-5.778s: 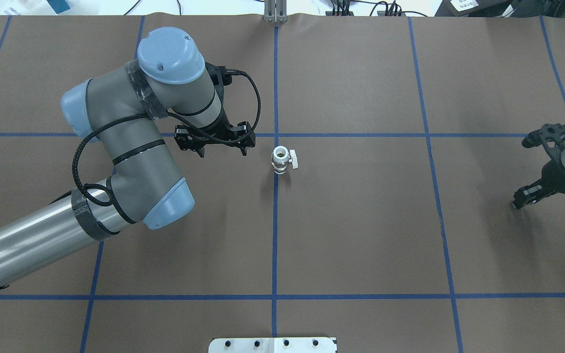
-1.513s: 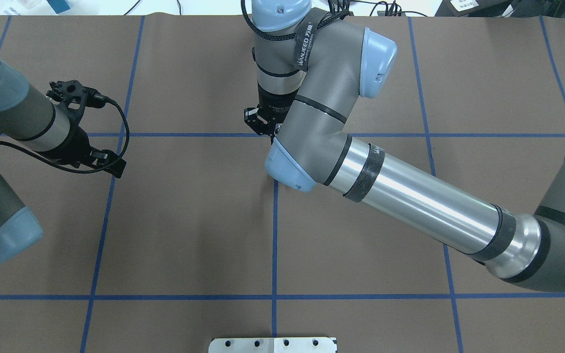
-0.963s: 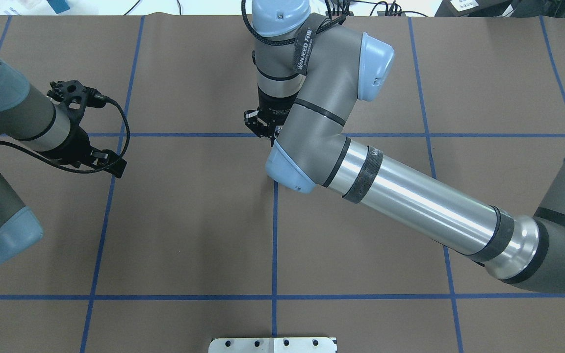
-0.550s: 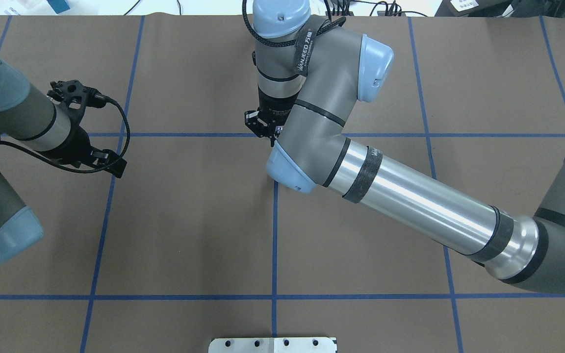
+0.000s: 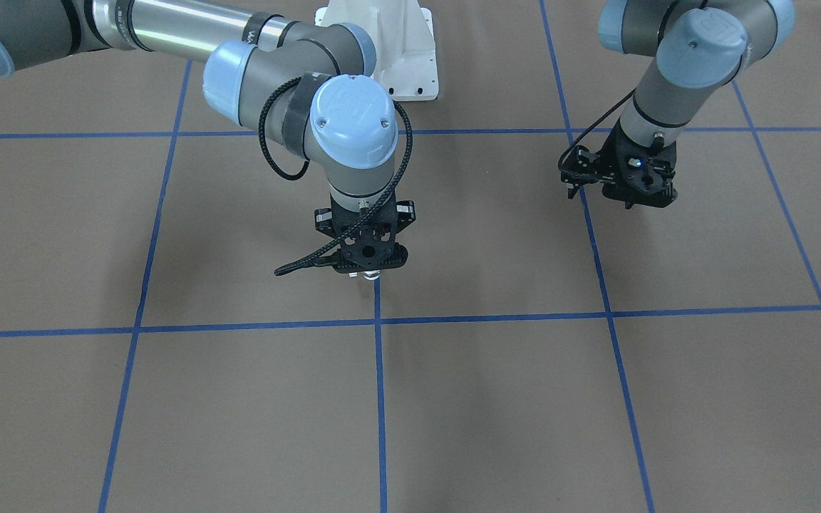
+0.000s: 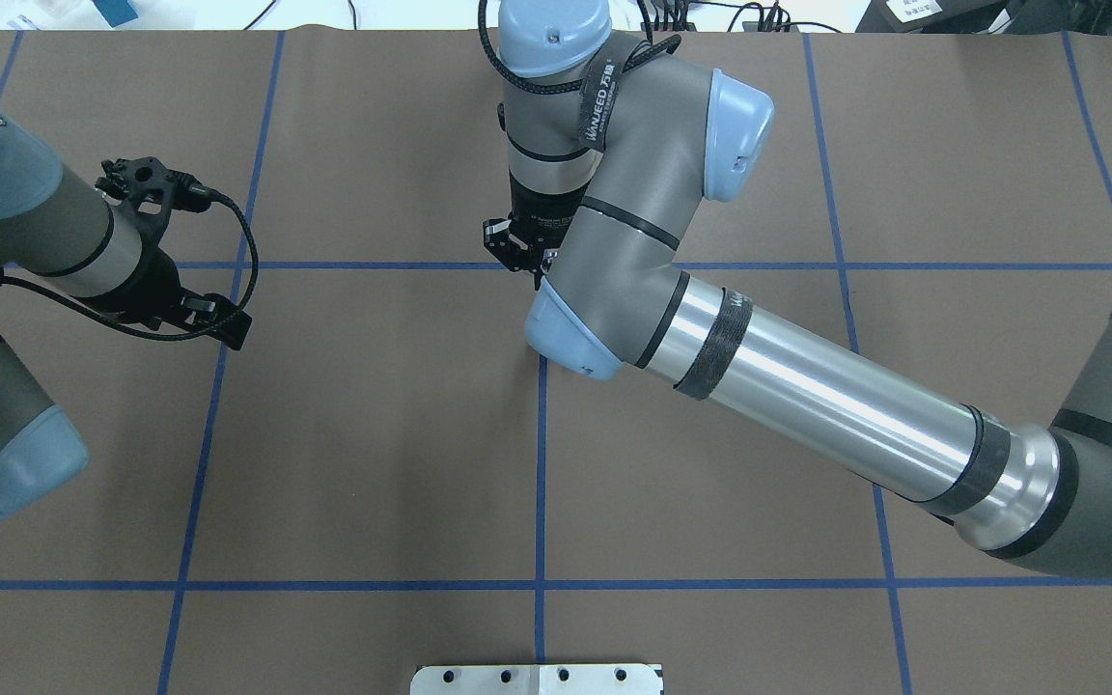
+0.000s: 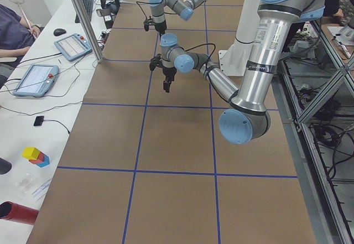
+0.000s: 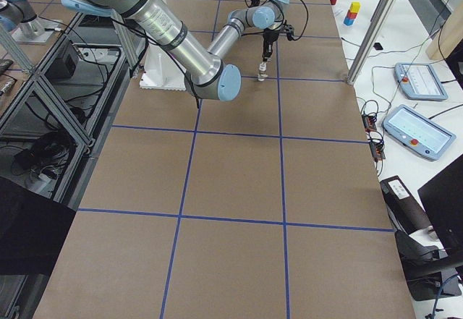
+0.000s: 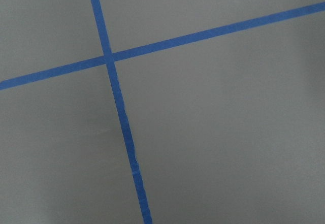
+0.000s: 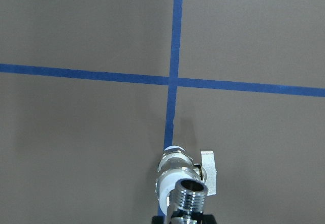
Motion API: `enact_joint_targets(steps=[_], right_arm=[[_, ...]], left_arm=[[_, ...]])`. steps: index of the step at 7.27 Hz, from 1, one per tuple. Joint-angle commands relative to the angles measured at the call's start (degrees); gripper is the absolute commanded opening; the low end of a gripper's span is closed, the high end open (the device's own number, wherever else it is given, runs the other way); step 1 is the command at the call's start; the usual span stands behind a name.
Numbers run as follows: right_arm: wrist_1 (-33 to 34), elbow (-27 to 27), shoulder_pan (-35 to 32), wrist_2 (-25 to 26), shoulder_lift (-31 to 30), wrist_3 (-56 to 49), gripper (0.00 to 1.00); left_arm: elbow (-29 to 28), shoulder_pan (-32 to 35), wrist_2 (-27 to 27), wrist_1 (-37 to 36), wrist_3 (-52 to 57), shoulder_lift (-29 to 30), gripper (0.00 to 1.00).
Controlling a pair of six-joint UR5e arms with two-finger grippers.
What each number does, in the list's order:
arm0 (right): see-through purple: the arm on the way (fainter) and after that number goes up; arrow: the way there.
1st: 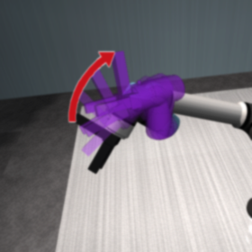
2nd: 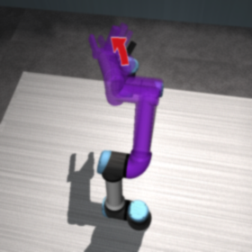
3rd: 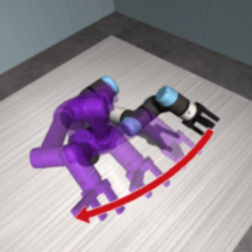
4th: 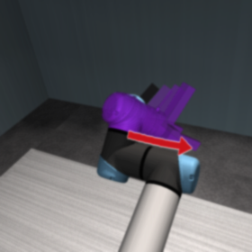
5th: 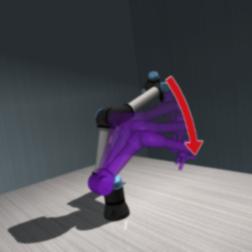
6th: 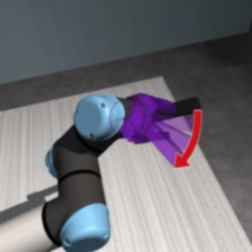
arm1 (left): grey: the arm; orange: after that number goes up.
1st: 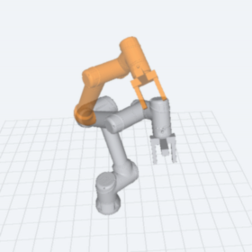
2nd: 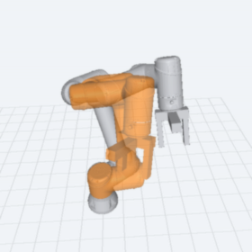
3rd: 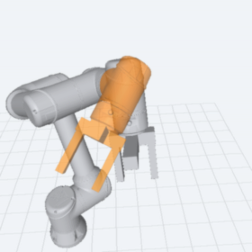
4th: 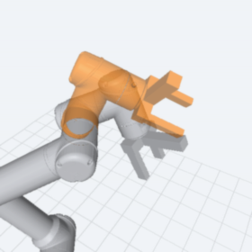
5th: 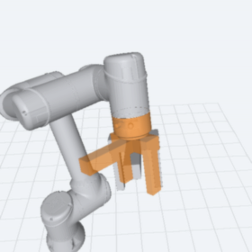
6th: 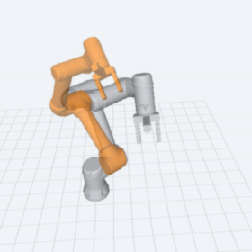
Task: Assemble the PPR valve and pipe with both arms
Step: 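Lower the held fitting onto the top of the valve with the right gripper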
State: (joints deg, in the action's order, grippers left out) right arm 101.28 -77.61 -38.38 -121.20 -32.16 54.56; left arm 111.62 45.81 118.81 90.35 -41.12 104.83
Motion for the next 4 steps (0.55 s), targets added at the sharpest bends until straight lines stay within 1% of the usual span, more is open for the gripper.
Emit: enact_joint_targets(steps=[1,4], right_arm=[[0.06,0.09,0.06,0.0,0.0,-0.07,0.0],[-0.03,0.44,0.23,0.0,0.0,-0.25,0.0]], left_arm=[[-0.08,-0.01,0.02,0.0,-0.1,0.11,1.0],[-0.08,-0.1,-0.07,0.0,-0.19,0.2,1.0]])
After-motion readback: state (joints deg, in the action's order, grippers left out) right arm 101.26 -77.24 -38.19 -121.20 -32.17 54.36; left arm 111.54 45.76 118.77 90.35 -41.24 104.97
